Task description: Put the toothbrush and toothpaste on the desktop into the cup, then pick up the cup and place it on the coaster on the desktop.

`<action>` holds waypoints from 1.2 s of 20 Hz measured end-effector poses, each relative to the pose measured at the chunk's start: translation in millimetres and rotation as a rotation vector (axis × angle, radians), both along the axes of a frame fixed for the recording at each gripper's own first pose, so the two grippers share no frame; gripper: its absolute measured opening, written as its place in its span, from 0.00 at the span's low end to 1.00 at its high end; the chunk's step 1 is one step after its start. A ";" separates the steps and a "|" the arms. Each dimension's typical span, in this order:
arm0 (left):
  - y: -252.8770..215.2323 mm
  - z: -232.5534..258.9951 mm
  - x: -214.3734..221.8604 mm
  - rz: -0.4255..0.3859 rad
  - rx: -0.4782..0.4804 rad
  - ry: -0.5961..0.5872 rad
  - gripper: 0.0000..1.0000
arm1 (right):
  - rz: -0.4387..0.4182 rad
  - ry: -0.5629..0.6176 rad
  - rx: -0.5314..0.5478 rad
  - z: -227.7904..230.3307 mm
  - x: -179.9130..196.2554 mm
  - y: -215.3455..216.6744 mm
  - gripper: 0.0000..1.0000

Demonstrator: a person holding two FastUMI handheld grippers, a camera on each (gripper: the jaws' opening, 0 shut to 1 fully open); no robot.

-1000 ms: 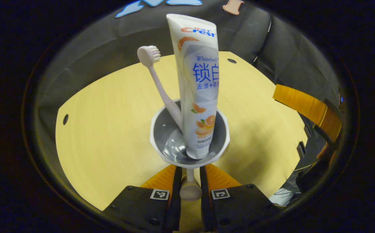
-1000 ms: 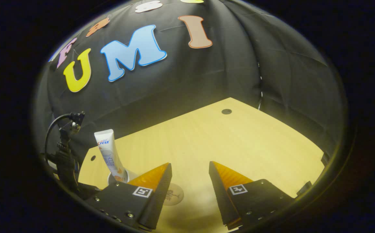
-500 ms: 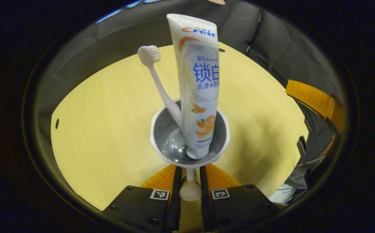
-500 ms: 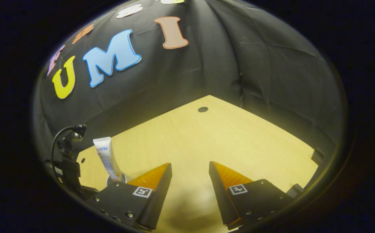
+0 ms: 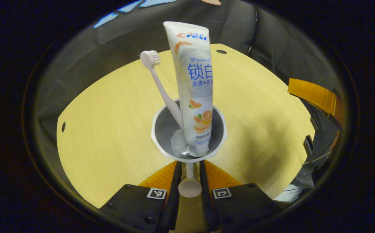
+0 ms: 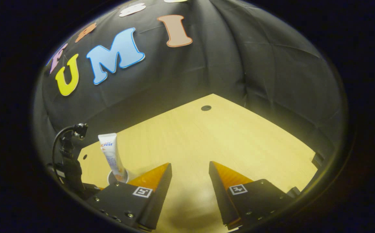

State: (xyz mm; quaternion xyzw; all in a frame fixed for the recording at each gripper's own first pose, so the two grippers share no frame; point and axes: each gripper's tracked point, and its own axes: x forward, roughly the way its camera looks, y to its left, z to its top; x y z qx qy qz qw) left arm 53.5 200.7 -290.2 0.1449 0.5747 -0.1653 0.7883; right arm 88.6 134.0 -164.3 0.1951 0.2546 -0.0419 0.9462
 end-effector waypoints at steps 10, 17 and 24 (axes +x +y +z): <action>4.3 34.7 -15.1 0.047 -0.055 -0.088 0.42 | 0.104 -0.061 -0.054 51.3 -4.1 31.4 0.71; 34.7 88.2 -17.1 0.182 -0.123 -0.252 0.42 | 0.203 -0.128 -0.075 99.5 -14.5 70.7 0.71; 97.6 153.8 -1.6 0.347 -0.130 -0.496 0.41 | 0.298 -0.222 -0.116 147.4 -28.0 106.2 0.71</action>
